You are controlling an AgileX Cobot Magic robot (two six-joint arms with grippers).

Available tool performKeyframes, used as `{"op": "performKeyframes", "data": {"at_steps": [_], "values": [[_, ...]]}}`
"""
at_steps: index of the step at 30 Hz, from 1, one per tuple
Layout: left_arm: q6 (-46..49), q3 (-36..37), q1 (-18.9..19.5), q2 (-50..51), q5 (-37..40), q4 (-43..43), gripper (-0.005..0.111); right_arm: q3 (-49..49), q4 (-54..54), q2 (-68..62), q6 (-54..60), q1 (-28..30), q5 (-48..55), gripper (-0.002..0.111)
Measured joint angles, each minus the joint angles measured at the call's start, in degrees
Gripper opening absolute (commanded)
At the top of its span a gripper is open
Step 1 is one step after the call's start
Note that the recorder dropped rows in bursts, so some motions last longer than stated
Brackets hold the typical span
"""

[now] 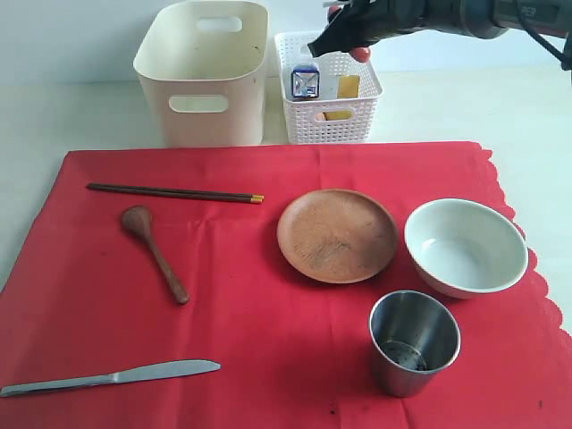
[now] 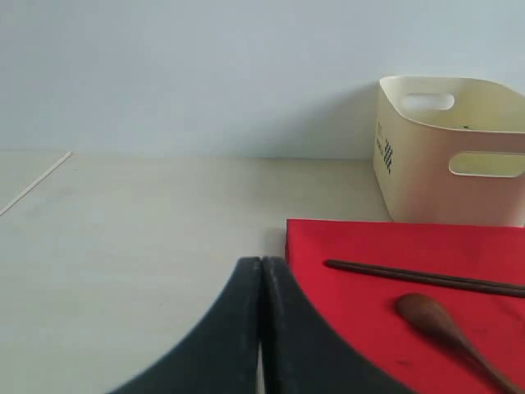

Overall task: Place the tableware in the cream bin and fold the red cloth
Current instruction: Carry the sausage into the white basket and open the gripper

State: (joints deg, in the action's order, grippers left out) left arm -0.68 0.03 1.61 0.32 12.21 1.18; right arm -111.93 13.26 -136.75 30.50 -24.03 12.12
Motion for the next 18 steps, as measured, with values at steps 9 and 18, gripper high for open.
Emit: {"op": "performKeyframes", "data": {"at_steps": [9,18], "values": [[0.0,0.0,0.0,0.0,0.0,0.0,0.0,0.0,-0.1,0.0,0.82,0.0,-0.35,0.037],[0.0,0.0,0.0,0.0,0.0,0.0,0.0,0.0,-5.69,0.0,0.96,0.35,-1.83,0.054]]}}
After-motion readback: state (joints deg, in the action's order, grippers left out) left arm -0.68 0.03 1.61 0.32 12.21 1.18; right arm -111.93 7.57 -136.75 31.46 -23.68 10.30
